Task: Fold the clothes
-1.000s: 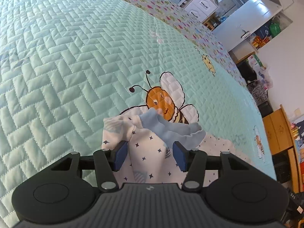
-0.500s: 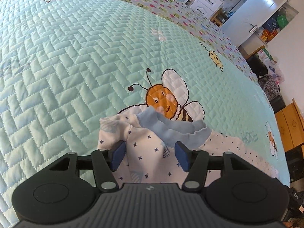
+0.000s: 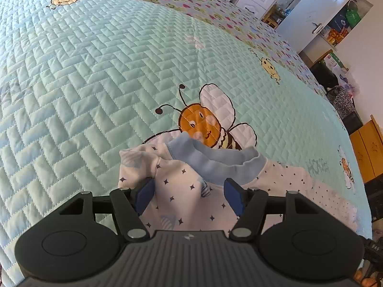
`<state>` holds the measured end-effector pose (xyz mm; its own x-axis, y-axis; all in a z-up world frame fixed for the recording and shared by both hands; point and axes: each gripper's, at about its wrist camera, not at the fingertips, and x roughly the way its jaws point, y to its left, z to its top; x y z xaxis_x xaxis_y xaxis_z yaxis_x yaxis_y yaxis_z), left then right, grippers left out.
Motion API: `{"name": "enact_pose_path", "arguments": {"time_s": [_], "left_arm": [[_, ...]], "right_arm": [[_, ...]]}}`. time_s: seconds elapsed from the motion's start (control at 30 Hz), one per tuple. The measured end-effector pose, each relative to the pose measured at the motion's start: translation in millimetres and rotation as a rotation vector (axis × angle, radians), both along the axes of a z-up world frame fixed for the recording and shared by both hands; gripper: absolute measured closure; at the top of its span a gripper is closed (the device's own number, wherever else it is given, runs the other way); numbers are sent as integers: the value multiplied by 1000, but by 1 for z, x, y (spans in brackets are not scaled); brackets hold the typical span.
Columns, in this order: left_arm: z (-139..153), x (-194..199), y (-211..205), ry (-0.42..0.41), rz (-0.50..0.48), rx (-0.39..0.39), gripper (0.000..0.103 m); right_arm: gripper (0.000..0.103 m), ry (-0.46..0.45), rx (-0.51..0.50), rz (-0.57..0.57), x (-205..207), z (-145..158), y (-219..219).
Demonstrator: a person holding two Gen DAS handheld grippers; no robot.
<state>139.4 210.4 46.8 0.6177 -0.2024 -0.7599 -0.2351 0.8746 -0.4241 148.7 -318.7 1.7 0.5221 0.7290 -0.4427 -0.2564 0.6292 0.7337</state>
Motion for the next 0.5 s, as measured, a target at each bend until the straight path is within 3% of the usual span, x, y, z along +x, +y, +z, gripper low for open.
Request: {"name": "enact_pose_path", "arguments": {"time_s": [0.1, 0.23, 0.37, 0.5], "left_arm": [[0, 1, 3, 5, -11, -11, 36], [0, 0, 7, 7, -11, -39, 36], [-1, 1, 7, 4, -9, -41, 36], [-2, 1, 6, -1, -4, -40, 36]], "right_arm": [[101, 71, 77, -77, -17, 19, -9], [101, 88, 123, -106, -36, 44, -19], [101, 143, 129, -122, -47, 44, -25], [101, 189, 32, -129, -41, 22, -23]]}}
